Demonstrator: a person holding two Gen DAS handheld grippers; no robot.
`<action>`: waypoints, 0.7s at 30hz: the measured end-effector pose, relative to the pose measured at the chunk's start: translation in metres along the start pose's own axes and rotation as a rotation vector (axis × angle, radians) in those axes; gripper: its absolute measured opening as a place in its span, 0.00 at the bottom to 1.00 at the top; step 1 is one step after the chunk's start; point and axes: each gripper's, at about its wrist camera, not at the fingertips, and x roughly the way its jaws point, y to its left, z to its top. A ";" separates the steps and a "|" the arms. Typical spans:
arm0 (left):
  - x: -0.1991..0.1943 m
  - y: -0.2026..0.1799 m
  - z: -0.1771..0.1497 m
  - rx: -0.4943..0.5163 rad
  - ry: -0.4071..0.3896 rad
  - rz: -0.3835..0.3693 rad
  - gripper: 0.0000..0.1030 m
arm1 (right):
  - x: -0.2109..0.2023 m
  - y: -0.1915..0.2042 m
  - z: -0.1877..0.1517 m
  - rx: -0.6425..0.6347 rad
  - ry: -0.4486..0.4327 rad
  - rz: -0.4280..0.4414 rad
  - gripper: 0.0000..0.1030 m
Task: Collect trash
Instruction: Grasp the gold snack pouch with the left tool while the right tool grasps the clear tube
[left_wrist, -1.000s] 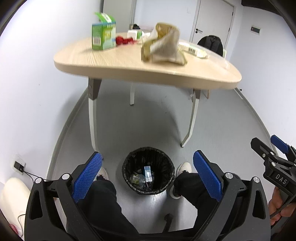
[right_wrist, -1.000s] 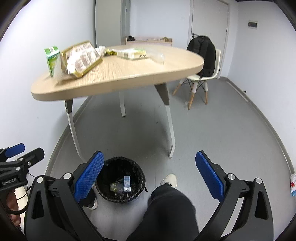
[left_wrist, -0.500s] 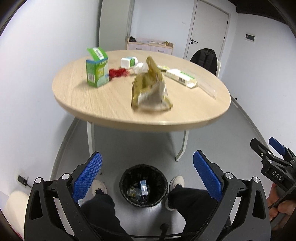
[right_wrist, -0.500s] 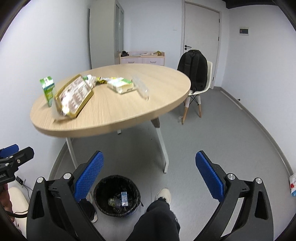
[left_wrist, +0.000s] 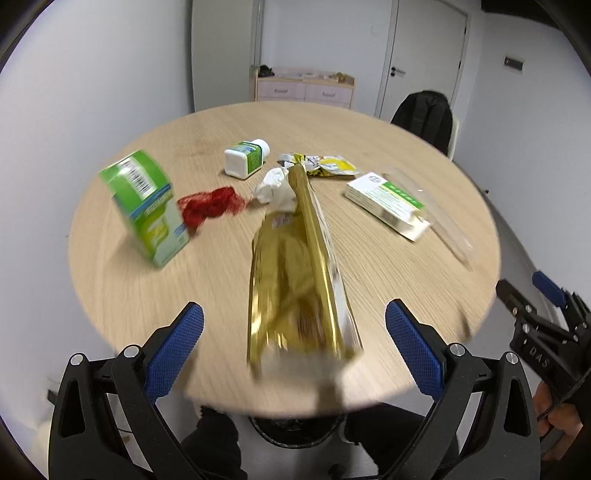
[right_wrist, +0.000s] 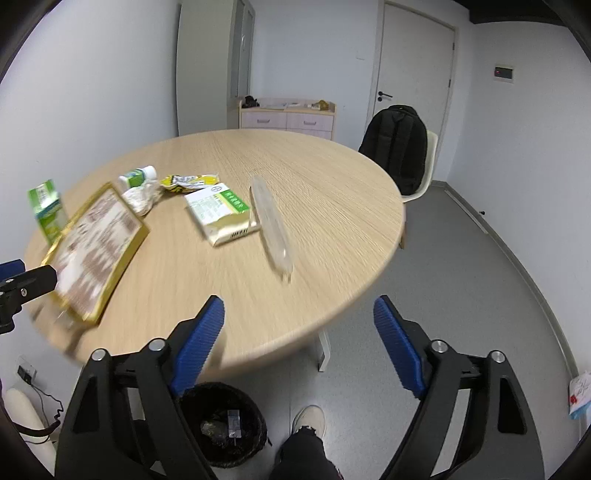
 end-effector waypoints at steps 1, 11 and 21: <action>0.009 0.000 0.008 0.000 0.013 0.004 0.93 | 0.010 0.001 0.006 -0.004 0.007 0.001 0.69; 0.053 0.007 0.035 -0.024 0.079 0.018 0.80 | 0.075 0.003 0.049 0.029 0.093 0.056 0.49; 0.071 -0.002 0.044 -0.001 0.126 0.027 0.52 | 0.116 0.011 0.073 0.022 0.159 0.085 0.36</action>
